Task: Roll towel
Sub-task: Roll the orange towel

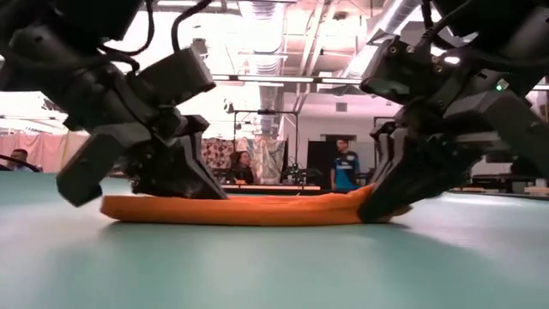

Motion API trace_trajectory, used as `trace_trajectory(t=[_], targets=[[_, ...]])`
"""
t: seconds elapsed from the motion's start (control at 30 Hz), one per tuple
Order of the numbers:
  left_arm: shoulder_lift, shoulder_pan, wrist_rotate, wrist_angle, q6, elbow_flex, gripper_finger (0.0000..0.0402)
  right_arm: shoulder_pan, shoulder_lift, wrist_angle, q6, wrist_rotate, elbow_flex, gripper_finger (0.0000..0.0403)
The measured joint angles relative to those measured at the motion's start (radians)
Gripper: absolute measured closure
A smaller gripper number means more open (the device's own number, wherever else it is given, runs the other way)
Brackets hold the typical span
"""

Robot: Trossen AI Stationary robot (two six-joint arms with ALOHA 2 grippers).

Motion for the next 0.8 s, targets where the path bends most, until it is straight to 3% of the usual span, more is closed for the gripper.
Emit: trace_trajectory(t=[0.47, 0.8], targets=[[0.042, 0.018, 0.099, 0.018, -0.034, 0.002, 0.0401, -0.059, -0.151, -0.085, 0.233, -0.075, 0.001, 0.0387], [0.042, 0.017, 0.13, 0.029, -0.047, 0.002, 0.0401, -0.149, -0.144, -0.18, 0.428, -0.177, 0.003, 0.0387]])
